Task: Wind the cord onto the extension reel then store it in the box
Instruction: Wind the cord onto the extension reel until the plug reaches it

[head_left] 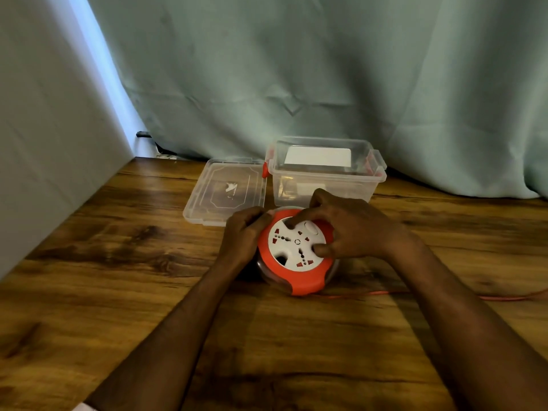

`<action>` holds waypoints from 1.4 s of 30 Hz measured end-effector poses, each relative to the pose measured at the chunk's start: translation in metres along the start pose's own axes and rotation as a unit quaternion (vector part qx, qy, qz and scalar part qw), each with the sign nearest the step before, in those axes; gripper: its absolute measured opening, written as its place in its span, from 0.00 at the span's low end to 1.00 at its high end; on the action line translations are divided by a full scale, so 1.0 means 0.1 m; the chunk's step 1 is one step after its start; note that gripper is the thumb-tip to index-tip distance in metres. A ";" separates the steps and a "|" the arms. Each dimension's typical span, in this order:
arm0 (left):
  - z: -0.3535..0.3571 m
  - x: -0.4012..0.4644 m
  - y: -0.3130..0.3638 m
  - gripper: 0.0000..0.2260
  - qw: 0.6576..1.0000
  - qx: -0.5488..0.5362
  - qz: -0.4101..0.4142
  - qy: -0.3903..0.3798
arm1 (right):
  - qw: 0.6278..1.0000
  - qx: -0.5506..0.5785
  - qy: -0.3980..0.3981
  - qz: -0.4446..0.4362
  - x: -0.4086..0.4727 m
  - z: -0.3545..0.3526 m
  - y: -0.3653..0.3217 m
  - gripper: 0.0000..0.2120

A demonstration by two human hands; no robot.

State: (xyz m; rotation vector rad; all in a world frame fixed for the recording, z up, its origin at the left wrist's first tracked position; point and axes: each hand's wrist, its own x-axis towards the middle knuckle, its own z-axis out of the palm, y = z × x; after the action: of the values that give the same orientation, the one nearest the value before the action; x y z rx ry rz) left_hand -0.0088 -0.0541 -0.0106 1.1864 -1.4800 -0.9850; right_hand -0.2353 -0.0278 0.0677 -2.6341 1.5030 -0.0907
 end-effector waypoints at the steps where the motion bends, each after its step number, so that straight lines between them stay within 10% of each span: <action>1: 0.00 -0.01 0.00 0.11 1.000 -0.002 -0.001 0.000 | 1.000 -0.003 0.007 -0.004 -0.01 0.00 0.00 0.31; 23: 0.02 0.02 0.02 0.12 0.995 0.060 0.011 0.074 | 0.980 -0.068 0.181 0.038 0.13 0.23 -0.27 0.19; 29: 0.03 0.04 0.03 0.11 0.996 0.049 0.017 0.068 | 0.999 0.036 0.025 -0.017 0.01 -0.07 -0.11 0.28; 42: 0.08 0.04 0.02 0.11 0.996 0.040 0.030 0.070 | 0.998 0.059 0.015 -0.005 0.01 -0.07 0.03 0.30</action>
State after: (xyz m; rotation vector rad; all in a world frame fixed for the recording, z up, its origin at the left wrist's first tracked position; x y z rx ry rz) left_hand -0.0177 -0.0570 -0.0100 1.2353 -1.4453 -0.7916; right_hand -0.2382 -0.0313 0.0744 -2.5588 1.4454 -0.2144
